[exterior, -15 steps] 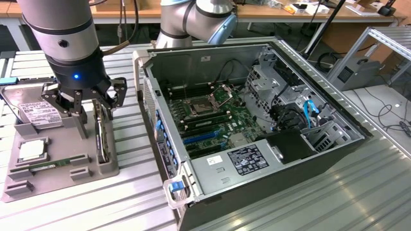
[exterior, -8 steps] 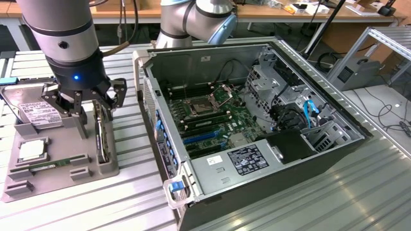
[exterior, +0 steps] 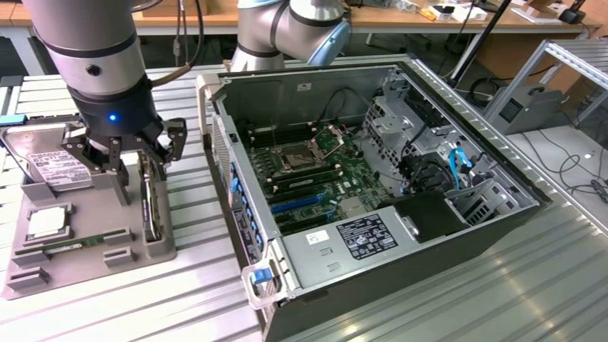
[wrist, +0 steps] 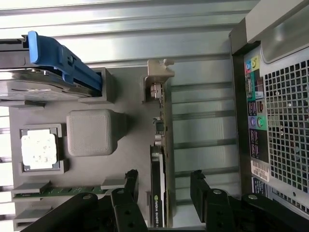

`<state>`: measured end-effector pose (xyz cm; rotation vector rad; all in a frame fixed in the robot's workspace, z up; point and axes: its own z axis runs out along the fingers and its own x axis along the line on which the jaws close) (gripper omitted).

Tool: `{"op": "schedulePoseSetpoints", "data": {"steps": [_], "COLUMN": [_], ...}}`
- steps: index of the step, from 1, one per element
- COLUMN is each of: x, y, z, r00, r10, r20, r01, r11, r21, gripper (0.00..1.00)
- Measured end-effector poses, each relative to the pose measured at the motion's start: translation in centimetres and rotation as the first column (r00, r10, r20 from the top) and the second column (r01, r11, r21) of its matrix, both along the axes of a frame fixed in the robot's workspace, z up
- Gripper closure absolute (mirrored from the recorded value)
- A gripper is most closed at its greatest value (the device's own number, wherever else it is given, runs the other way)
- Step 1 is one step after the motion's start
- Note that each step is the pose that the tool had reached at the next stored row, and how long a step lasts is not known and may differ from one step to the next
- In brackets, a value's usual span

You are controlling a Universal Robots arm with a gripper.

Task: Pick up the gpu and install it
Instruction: 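Pick up the gpu and move the gpu toward the slot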

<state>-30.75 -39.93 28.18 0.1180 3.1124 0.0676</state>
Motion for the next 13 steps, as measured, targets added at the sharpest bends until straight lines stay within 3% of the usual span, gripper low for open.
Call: {"op": "schedulePoseSetpoints", "data": {"steps": [13], "x": [-0.15], "y": [0.00], "z": [-0.53], "r00": [1.0000], "r10": [0.000], "r20": [-0.0001], "r01": [0.000], "r11": [1.0000], "r21": [0.0000], "gripper": [0.44]}}
